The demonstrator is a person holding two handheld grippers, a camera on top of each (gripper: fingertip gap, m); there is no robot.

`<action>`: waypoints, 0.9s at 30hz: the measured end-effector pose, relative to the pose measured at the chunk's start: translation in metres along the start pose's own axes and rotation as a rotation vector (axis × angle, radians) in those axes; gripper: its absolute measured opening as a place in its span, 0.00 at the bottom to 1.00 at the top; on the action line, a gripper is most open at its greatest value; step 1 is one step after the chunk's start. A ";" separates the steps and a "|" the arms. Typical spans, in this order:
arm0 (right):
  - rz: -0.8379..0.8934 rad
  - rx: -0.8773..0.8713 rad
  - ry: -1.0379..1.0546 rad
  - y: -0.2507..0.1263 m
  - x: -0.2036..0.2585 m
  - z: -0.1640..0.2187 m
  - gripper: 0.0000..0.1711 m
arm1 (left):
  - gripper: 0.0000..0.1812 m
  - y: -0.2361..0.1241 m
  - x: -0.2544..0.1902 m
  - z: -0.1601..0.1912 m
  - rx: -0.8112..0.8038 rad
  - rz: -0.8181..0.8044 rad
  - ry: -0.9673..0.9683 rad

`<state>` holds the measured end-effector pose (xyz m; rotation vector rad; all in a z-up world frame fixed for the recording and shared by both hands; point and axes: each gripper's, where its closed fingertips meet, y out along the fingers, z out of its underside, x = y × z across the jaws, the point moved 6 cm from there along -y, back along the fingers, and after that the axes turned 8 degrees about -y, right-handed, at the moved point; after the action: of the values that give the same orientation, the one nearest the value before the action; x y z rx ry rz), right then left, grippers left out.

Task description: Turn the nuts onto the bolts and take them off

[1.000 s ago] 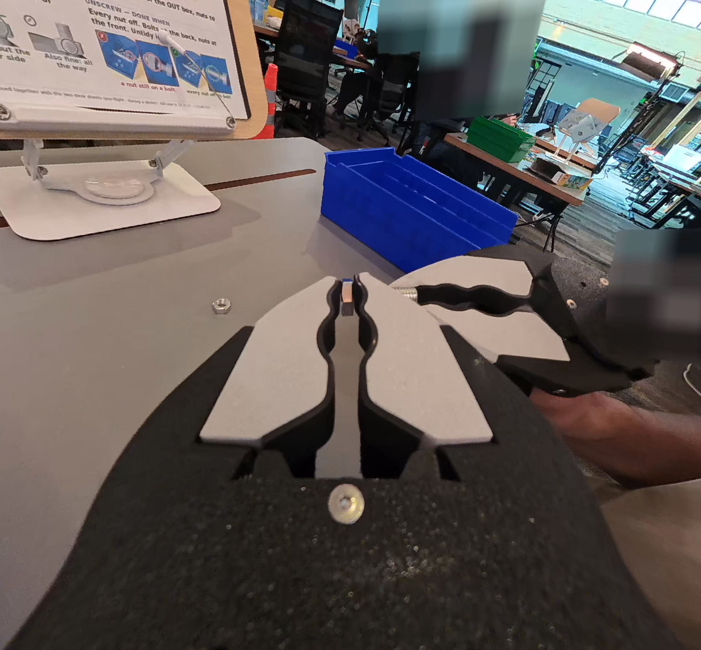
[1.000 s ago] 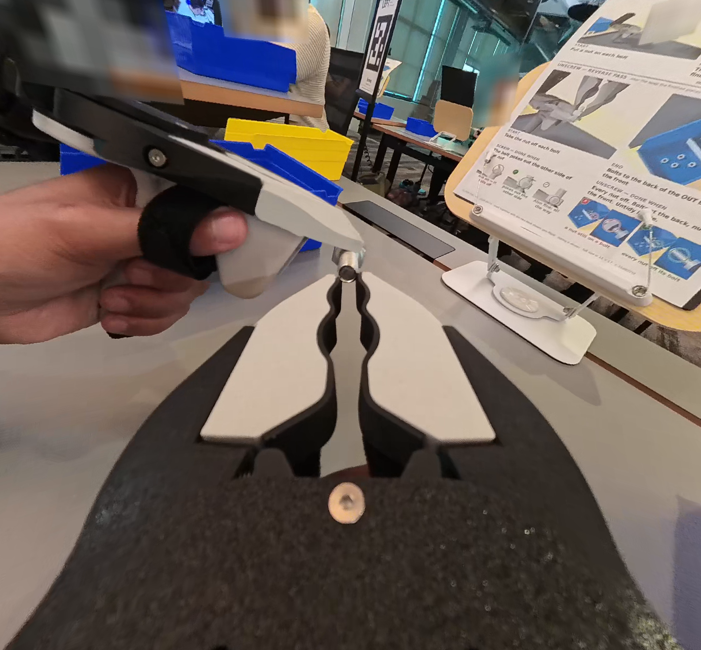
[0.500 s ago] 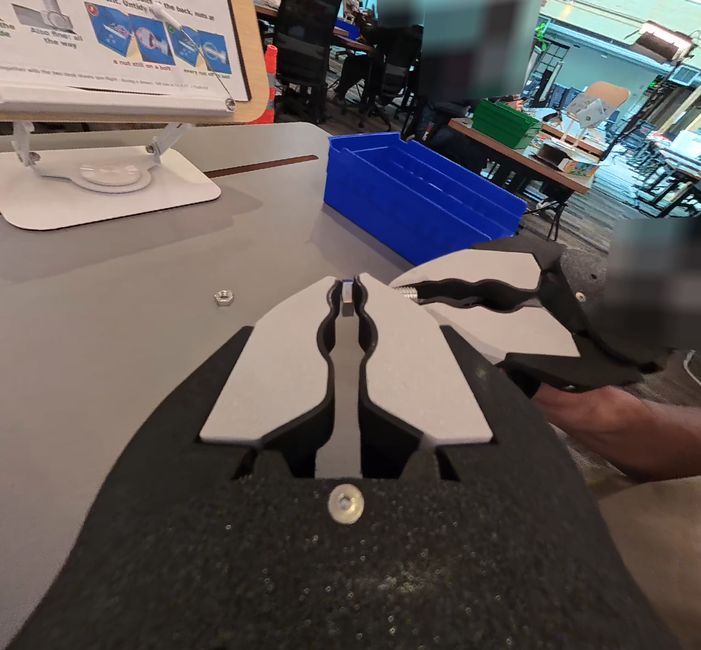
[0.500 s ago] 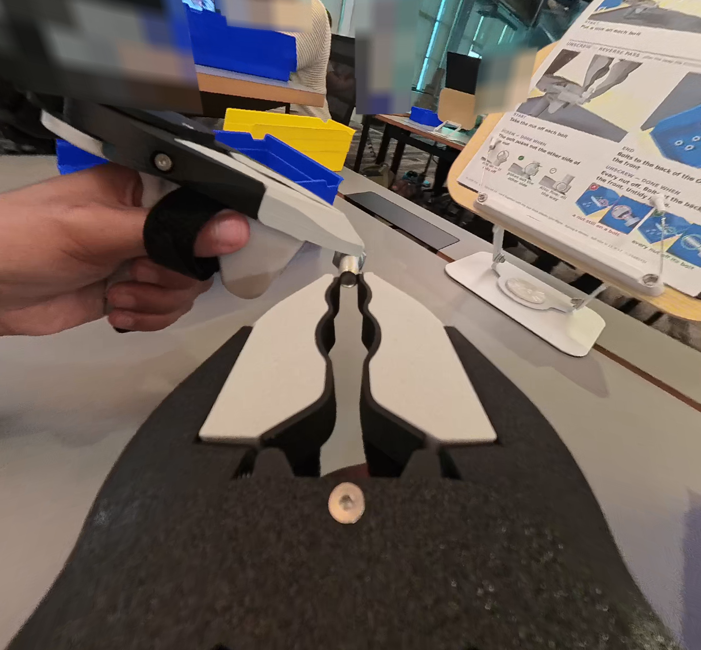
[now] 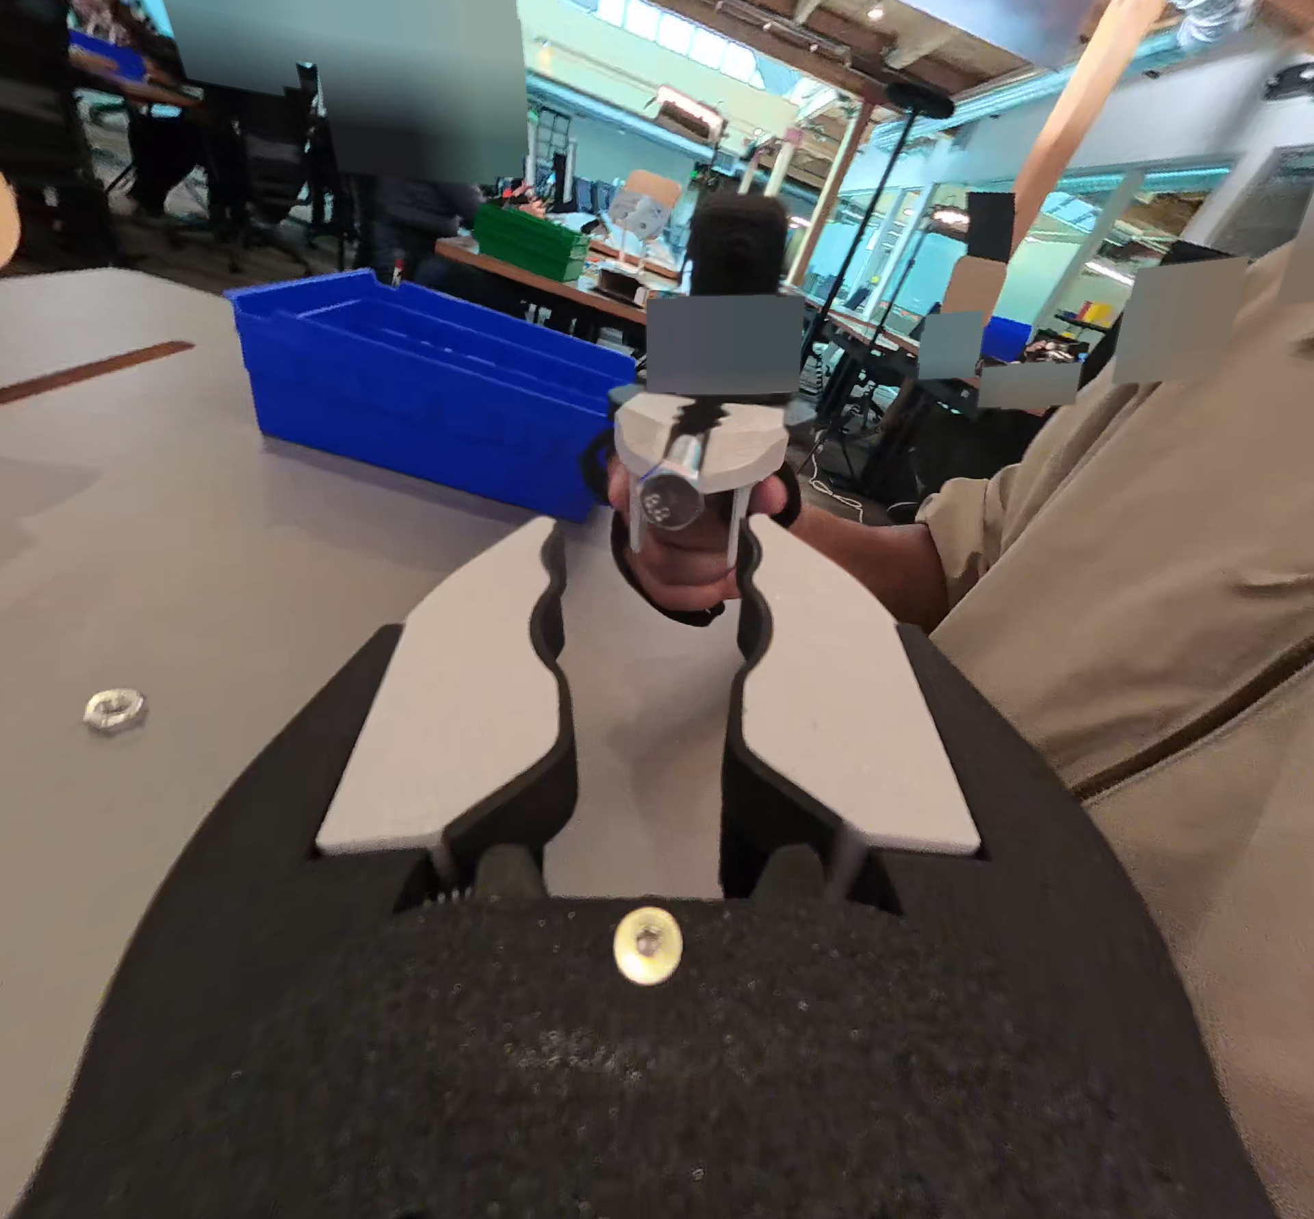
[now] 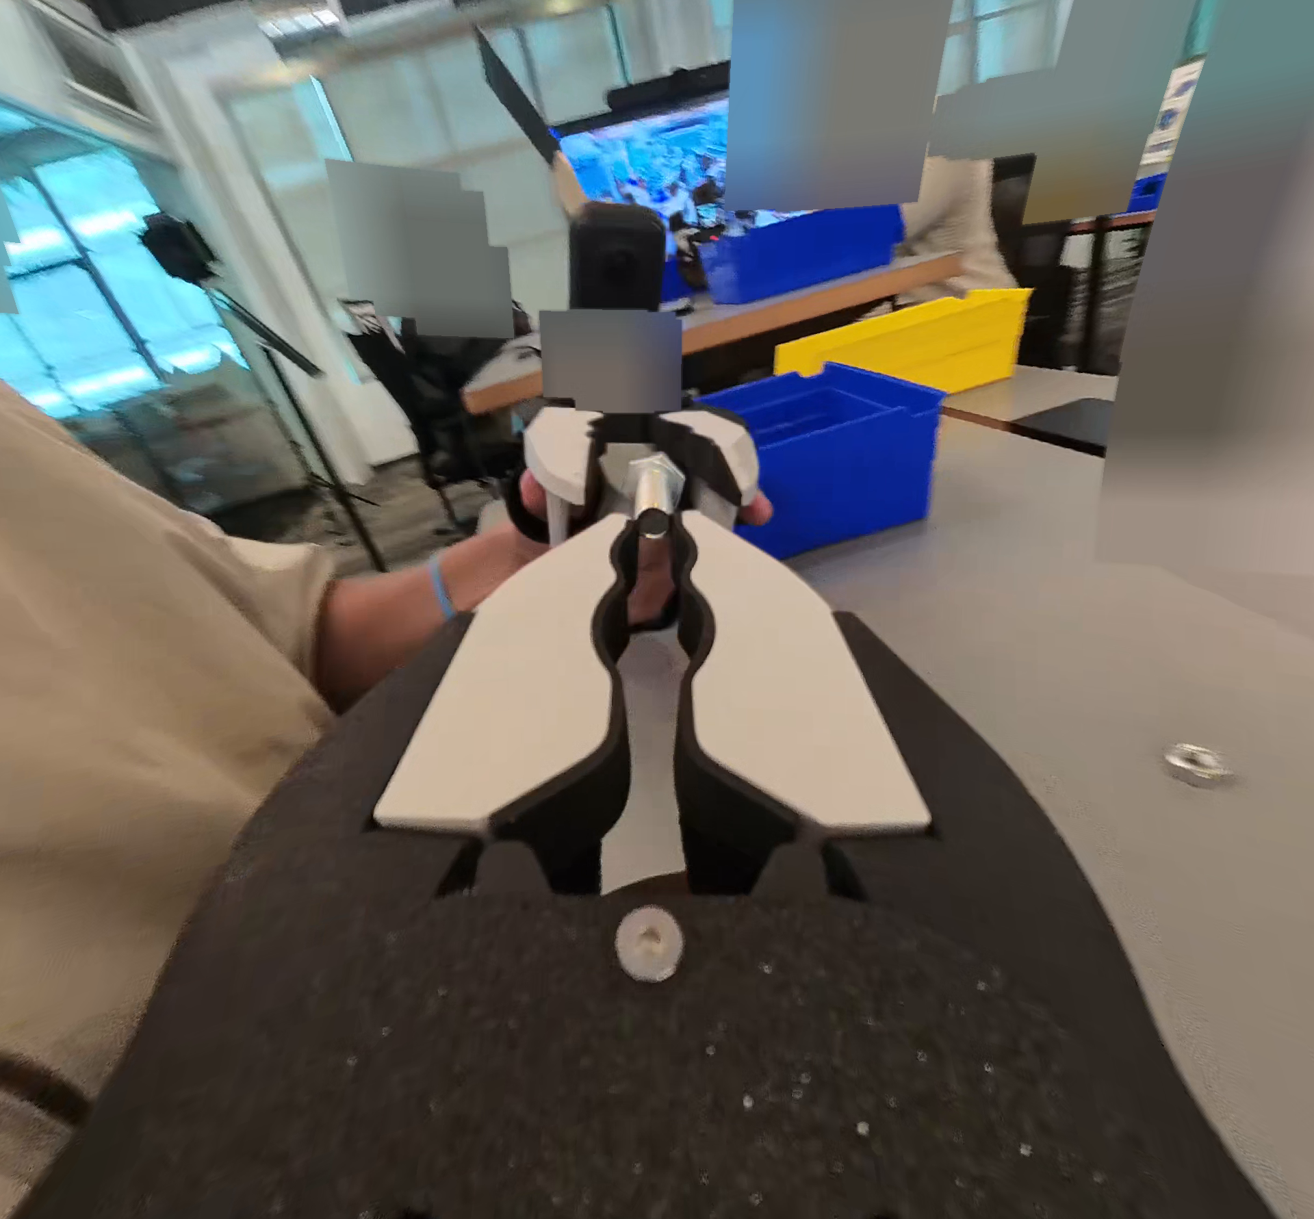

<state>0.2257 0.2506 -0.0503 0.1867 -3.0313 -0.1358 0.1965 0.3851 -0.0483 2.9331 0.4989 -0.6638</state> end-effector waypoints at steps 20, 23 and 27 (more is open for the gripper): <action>-0.157 -0.136 0.240 0.011 0.007 0.000 0.05 | 0.18 0.002 -0.018 -0.006 -0.024 0.021 0.310; -0.155 -0.133 0.256 0.013 0.007 0.002 0.05 | 0.22 0.003 -0.018 -0.006 -0.029 0.019 0.308; -0.163 -0.143 0.288 0.014 0.007 0.005 0.05 | 0.18 0.006 -0.018 -0.002 -0.007 0.016 0.334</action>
<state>0.2165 0.2641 -0.0532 0.4029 -2.7053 -0.3092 0.1837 0.3746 -0.0381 3.0481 0.5016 -0.1657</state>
